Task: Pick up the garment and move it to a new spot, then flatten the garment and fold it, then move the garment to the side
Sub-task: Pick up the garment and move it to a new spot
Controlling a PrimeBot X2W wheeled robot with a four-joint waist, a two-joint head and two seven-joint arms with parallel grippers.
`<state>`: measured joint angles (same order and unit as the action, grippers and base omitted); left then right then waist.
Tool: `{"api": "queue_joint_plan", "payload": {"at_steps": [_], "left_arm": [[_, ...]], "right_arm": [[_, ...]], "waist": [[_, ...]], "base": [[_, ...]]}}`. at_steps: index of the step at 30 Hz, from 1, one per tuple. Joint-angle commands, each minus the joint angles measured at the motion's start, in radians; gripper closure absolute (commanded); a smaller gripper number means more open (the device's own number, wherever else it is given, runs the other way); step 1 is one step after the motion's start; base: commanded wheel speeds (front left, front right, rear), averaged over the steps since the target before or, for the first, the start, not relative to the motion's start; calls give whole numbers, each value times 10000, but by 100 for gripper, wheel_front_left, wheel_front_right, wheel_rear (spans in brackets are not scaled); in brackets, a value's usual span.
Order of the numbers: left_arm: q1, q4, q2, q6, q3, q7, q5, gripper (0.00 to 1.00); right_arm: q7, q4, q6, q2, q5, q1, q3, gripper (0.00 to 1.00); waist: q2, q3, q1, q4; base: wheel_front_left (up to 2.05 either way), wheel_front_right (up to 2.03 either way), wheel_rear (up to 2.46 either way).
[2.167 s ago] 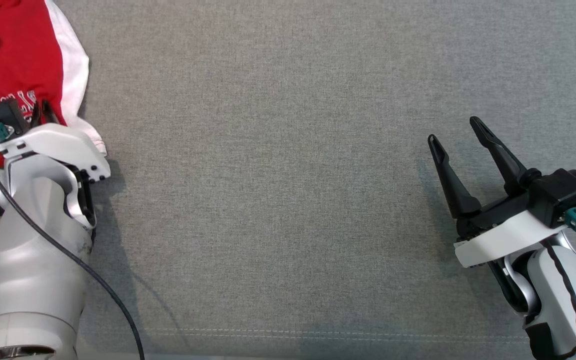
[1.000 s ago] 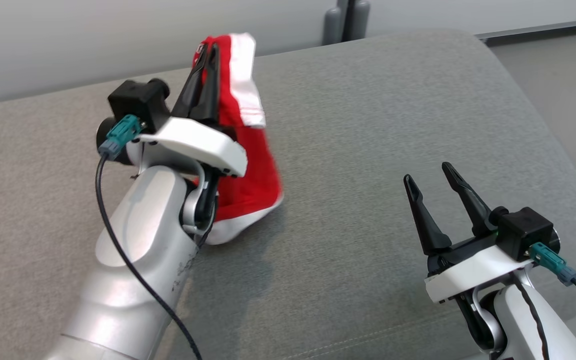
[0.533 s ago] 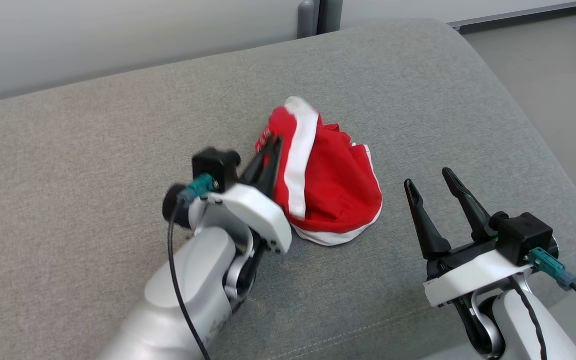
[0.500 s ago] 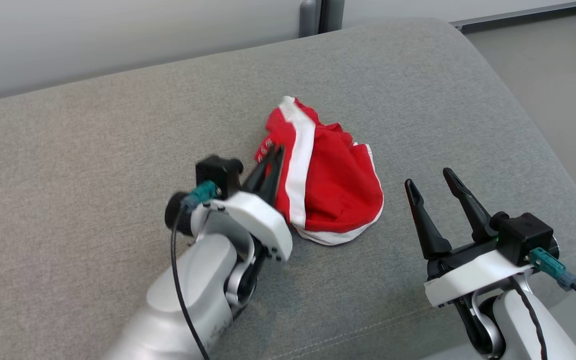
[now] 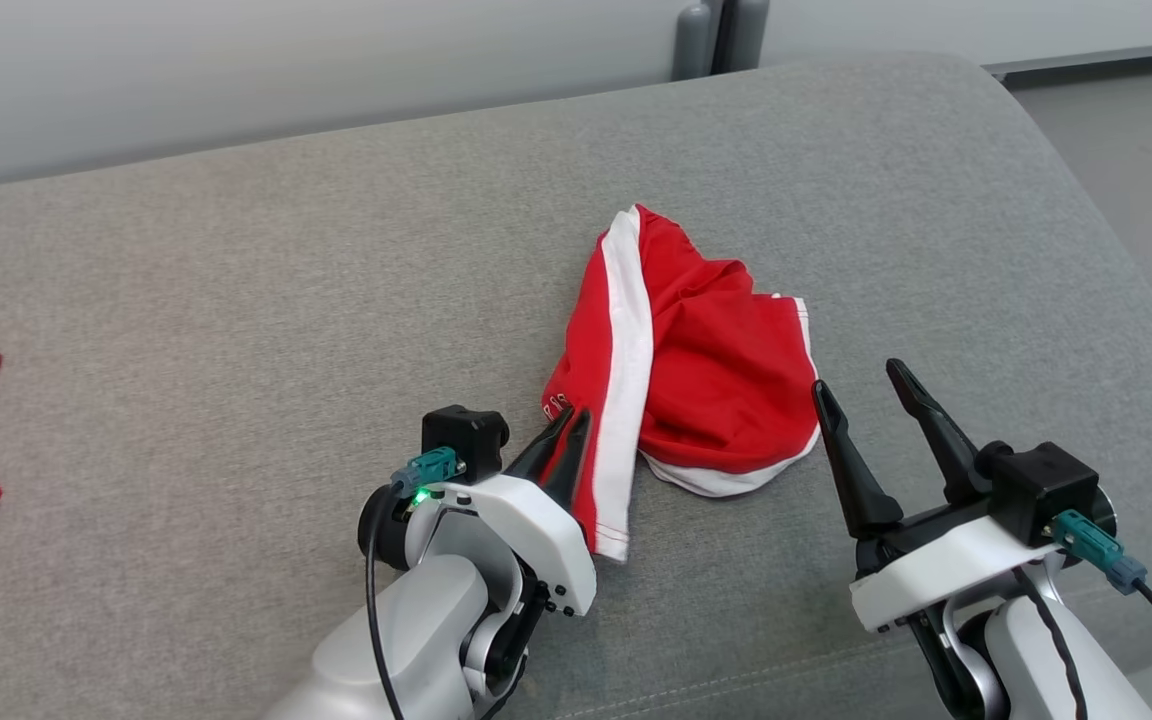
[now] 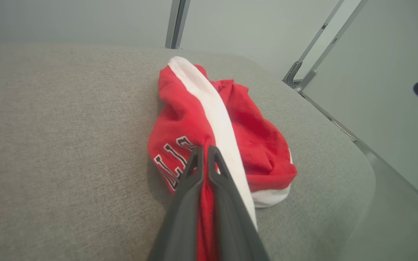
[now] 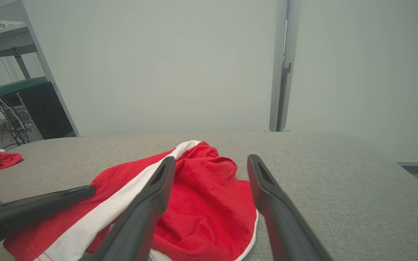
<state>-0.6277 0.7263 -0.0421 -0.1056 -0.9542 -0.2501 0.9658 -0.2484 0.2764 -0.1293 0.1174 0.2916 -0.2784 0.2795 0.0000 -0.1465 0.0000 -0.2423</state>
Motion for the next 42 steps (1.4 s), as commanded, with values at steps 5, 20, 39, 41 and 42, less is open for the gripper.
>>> {"api": "queue_joint_plan", "payload": {"at_steps": [5,20,39,41,42], "left_arm": [[15,-858,-82,-173,892,-112,-381,0],[4002,-4923,-499,-1262,5049,-115,-5945,0],[6950,-6833,-108,-991,8213,-116,-7683,0],[7089,-6825,-95,-922,8328,-116,-7699,0],[7130,-6838,-91,-914,8368,-116,-7697,0]], "right_arm": [[-134,-164,-14,-10,39,148,261,0],[-134,-318,-14,-243,43,1398,-257,0],[-134,-744,-14,-615,-278,2652,-230,0],[-134,-729,-14,-615,-286,2724,-201,0],[-134,-717,-14,-609,-284,2747,-192,0]], "waist": [[0,257,0,423],[0,1340,0,1640],[0,1966,0,1727],[0,1975,0,1731],[0,1972,0,1737]], "base": [[0,0,0],[0,0,0],[0,0,0],[0,0,0],[0,0,0]]}}
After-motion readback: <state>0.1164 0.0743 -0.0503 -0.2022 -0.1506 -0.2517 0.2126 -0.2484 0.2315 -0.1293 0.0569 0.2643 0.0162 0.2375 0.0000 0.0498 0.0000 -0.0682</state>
